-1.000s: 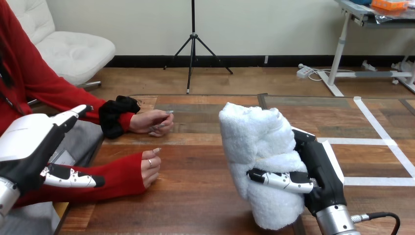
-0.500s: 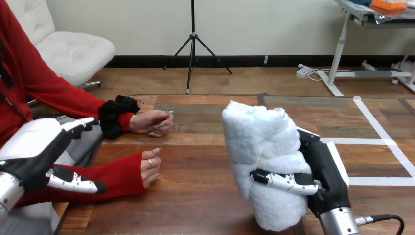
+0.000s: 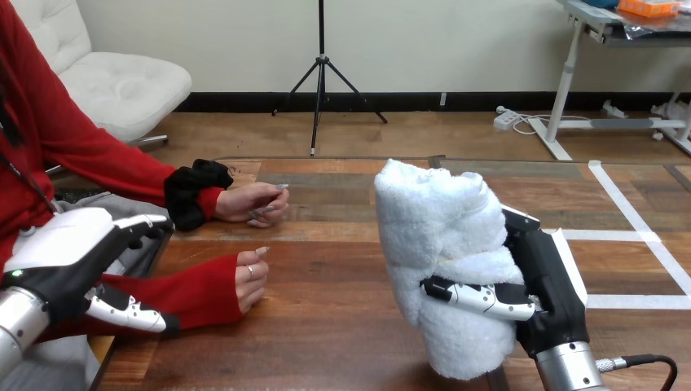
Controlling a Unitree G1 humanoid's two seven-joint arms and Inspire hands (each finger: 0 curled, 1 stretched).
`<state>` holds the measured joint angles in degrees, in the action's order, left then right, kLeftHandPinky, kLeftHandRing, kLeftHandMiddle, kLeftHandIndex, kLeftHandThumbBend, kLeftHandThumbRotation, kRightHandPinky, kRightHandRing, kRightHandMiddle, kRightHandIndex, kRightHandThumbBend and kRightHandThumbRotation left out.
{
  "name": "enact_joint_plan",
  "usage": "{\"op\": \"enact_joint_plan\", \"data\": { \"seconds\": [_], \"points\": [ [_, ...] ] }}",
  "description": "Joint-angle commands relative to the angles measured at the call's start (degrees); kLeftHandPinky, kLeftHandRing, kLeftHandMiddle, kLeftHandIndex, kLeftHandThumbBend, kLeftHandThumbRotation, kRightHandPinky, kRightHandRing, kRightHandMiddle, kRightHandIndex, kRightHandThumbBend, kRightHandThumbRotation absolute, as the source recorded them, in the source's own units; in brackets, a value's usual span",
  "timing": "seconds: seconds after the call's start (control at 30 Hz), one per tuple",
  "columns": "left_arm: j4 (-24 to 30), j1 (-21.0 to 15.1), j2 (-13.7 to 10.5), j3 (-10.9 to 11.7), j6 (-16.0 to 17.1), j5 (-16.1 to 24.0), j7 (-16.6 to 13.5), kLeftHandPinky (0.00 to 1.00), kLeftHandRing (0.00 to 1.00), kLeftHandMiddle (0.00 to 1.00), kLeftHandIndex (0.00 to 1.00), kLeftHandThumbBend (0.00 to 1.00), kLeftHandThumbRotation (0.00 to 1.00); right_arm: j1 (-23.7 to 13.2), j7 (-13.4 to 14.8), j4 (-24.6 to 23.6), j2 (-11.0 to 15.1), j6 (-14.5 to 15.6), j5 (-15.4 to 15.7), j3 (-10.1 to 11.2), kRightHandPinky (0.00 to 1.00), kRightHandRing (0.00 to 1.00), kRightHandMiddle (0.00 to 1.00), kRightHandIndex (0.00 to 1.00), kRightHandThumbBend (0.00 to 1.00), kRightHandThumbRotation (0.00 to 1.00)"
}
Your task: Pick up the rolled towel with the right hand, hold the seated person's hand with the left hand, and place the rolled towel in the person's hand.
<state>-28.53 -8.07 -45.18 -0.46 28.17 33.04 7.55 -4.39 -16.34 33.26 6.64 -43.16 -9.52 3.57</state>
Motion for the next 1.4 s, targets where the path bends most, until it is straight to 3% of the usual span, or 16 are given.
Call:
{"op": "enact_joint_plan", "data": {
  "seconds": [0.0, 0.63, 1.37],
  "points": [
    [0.3, -4.7, -2.3, -1.4, 0.1, 0.4, 0.8, 0.73, 0.79, 0.83, 0.84, 1.00, 0.33, -2.5, -0.1, -4.8, -0.3, -0.9, -1.8, 1.1, 0.22, 0.27, 0.38, 0.45, 0.87, 0.12],
    [-0.2, -6.4, -1.4, -4.1, -1.5, 1.0, 1.7, 0.70, 0.75, 0.79, 0.81, 1.00, 0.32, -2.3, 1.0, -6.3, -0.6, -1.0, -0.9, 1.0, 0.22, 0.27, 0.38, 0.46, 0.87, 0.13],
    [-1.7, -7.7, 0.4, -7.4, -3.2, 1.8, 1.5, 0.69, 0.73, 0.77, 0.80, 1.00, 0.25, -1.2, 0.9, -10.6, -1.2, 1.8, -1.9, 0.7, 0.23, 0.28, 0.40, 0.46, 0.87, 0.12]
  ]
}}
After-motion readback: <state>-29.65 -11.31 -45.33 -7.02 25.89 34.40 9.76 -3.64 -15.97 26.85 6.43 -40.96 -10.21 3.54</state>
